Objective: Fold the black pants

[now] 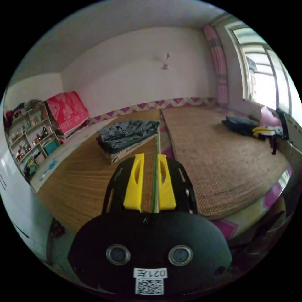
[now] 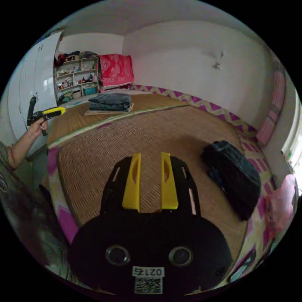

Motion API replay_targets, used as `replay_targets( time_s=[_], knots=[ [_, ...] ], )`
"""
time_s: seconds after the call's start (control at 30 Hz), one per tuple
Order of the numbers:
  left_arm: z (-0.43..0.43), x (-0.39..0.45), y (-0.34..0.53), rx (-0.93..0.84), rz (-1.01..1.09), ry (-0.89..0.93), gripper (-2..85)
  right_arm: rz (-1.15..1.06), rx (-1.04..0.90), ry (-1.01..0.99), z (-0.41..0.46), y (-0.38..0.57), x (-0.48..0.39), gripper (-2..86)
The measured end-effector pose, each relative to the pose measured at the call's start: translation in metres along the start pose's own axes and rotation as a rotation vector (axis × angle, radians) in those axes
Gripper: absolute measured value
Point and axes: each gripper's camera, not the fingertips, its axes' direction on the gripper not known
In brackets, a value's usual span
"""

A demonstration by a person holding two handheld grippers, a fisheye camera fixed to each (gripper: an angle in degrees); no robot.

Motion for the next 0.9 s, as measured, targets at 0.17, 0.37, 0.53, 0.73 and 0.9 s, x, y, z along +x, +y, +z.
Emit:
replay_targets(
  time_s=[0.17, 0.37, 0.53, 0.73, 0.9],
  knots=[
    [-0.008, 0.081, 0.034, -0.116, -0.008, 0.078, -0.5, 0.080, -0.117, 0.097, -0.040, 0.055, 0.002, 5.3],
    [-0.041, 0.145, 0.065, -0.094, -0.036, 0.120, -0.9, 0.149, -0.050, 0.131, -0.093, 0.092, -0.008, 0.8],
    [-0.065, 0.189, 0.086, -0.103, -0.036, 0.115, -1.0, 0.109, -0.052, 0.109, -0.113, 0.104, -0.017, 2.0],
    [-0.081, 0.249, 0.111, -0.126, -0.006, 0.142, -1.0, 0.131, -0.014, 0.057, -0.133, 0.108, -0.017, 0.7],
    [-0.074, 0.287, 0.115, -0.142, 0.050, 0.190, -1.0, 0.147, 0.009, 0.061, -0.144, 0.102, -0.017, 1.0]
  ],
)
